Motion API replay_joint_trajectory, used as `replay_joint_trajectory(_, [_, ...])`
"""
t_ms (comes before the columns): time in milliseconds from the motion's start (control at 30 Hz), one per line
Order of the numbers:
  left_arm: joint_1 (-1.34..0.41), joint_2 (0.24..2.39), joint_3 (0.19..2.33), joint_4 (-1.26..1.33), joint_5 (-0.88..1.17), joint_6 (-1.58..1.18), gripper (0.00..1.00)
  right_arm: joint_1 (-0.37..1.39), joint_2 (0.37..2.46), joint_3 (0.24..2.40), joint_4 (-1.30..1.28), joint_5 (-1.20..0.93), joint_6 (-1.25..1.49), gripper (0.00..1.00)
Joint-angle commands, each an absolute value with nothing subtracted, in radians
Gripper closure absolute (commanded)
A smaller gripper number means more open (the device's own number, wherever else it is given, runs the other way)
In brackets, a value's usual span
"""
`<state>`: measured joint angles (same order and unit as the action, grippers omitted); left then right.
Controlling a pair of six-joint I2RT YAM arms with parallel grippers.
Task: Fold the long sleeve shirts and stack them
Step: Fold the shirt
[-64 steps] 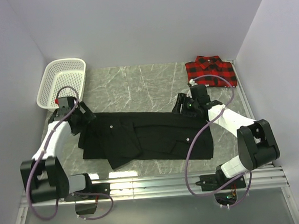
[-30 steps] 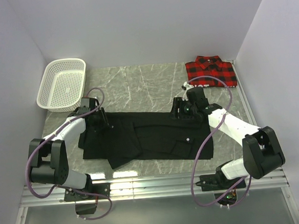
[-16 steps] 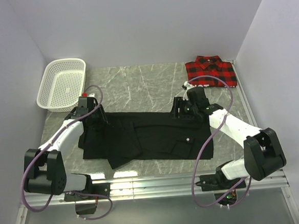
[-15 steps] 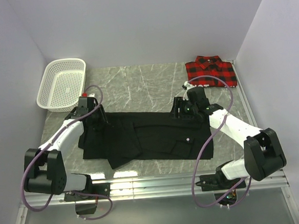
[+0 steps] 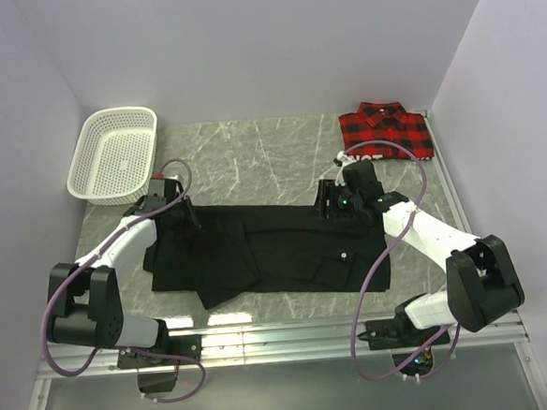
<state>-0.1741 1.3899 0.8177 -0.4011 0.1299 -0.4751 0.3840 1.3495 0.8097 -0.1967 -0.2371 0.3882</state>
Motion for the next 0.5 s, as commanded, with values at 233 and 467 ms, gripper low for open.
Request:
replay_joint_trajectory(233, [-0.218,1.250,0.952,-0.391,0.160,-0.475,0.99,0.393,1.267,0.828,-0.206,-0.226,0.379,0.34])
replay_joint_trajectory(467, [-0.256,1.102,1.071,-0.322,0.230,-0.541,0.99,0.394,1.195,0.845,-0.236,-0.180,0.365,0.34])
